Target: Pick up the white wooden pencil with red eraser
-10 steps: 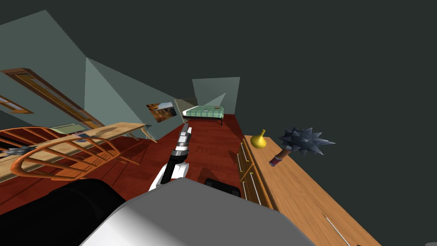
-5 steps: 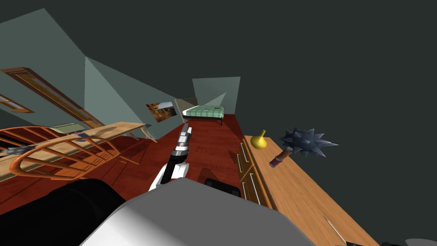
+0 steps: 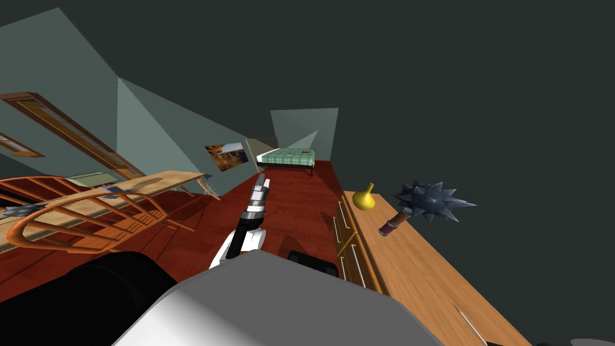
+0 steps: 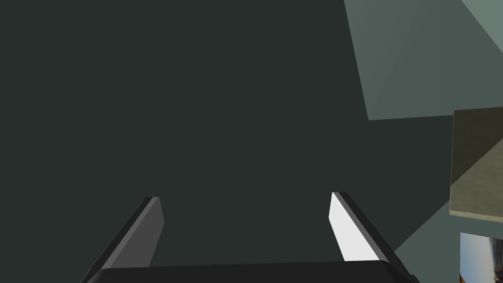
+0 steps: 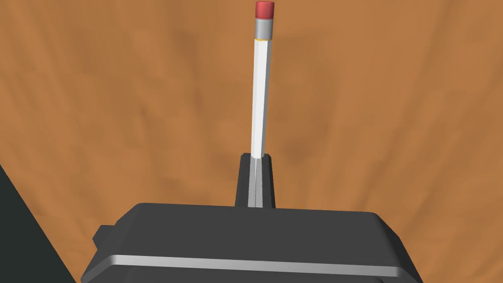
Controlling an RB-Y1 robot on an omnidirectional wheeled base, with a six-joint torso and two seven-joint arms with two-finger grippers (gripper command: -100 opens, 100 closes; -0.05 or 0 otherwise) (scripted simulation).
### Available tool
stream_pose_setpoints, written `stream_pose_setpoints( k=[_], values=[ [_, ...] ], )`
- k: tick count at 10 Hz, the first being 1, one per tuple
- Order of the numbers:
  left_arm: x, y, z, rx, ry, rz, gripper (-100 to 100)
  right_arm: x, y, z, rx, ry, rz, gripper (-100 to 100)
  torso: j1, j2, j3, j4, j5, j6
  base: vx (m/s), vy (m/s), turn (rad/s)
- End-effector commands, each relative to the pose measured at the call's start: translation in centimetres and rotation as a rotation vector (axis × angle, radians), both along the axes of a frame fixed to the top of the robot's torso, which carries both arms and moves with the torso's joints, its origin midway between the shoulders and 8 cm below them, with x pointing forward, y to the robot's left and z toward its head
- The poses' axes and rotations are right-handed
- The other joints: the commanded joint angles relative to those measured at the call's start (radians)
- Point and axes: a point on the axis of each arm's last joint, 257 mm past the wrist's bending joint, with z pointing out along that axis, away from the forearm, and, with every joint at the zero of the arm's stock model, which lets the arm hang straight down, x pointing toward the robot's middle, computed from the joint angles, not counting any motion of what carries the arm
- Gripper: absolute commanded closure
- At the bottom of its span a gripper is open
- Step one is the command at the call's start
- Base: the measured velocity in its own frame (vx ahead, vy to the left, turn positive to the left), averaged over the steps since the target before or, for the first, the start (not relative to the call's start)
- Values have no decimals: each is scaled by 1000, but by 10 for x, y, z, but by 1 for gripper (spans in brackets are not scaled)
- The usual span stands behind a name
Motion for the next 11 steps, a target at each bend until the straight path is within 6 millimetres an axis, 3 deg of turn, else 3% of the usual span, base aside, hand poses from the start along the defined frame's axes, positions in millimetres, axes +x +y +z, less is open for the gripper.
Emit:
stream_pose_setpoints(
  k=[1,3,4,5,10,11],
  values=[
    [0,0,0,0,0,0,0,0,0,0,0,0,0,100,0,0,0,0,0,0,0,0,0],
    [0,0,0,0,0,0,0,0,0,0,0,0,1,100,0,0,0,0,0,0,0,0,0],
    [0,0,0,0,0,0,0,0,0,0,1,0,1,0,0,0,0,0,0,0,0,0,0],
    [0,0,0,0,0,0,0,6,-7,14,1,-1,6,100,0,0,0,0,0,0,-16,27,-26],
    [0,0,0,0,0,0,0,10,-8,18,2,-2,8,100,1,0,0,0,0,0,-13,15,-7],
    [0,0,0,0,0,0,0,10,-8,18,3,-2,10,0,0,0,0,0,0,0,0,0,0]
  ],
)
